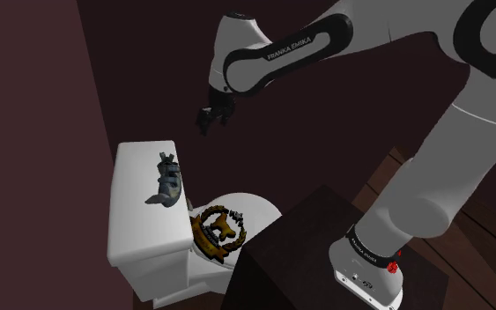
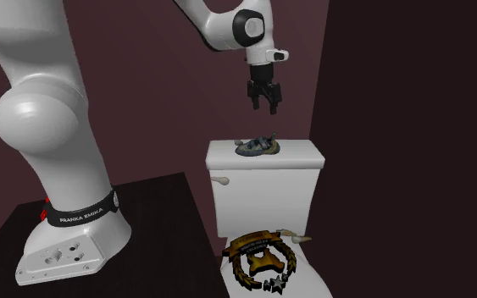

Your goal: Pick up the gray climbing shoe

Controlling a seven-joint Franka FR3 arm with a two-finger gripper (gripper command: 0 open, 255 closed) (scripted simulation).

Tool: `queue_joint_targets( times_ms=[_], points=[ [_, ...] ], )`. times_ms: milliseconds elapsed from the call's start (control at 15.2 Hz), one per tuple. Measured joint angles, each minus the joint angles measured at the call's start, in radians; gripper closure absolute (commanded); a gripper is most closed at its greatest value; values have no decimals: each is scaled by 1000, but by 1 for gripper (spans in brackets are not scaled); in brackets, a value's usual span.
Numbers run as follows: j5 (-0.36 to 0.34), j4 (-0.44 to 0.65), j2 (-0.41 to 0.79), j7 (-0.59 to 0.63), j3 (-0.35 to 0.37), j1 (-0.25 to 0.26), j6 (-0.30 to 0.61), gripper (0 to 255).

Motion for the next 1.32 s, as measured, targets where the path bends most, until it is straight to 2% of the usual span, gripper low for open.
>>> queue_joint_targets(
  times_ms=[528, 924, 1320],
  points=[
    [-105, 219, 290, 105, 8, 66, 62, 0],
    [-164, 446, 522, 159, -8, 138, 63, 0],
    [-182, 492, 599, 173, -20, 156, 93, 0]
  ],
)
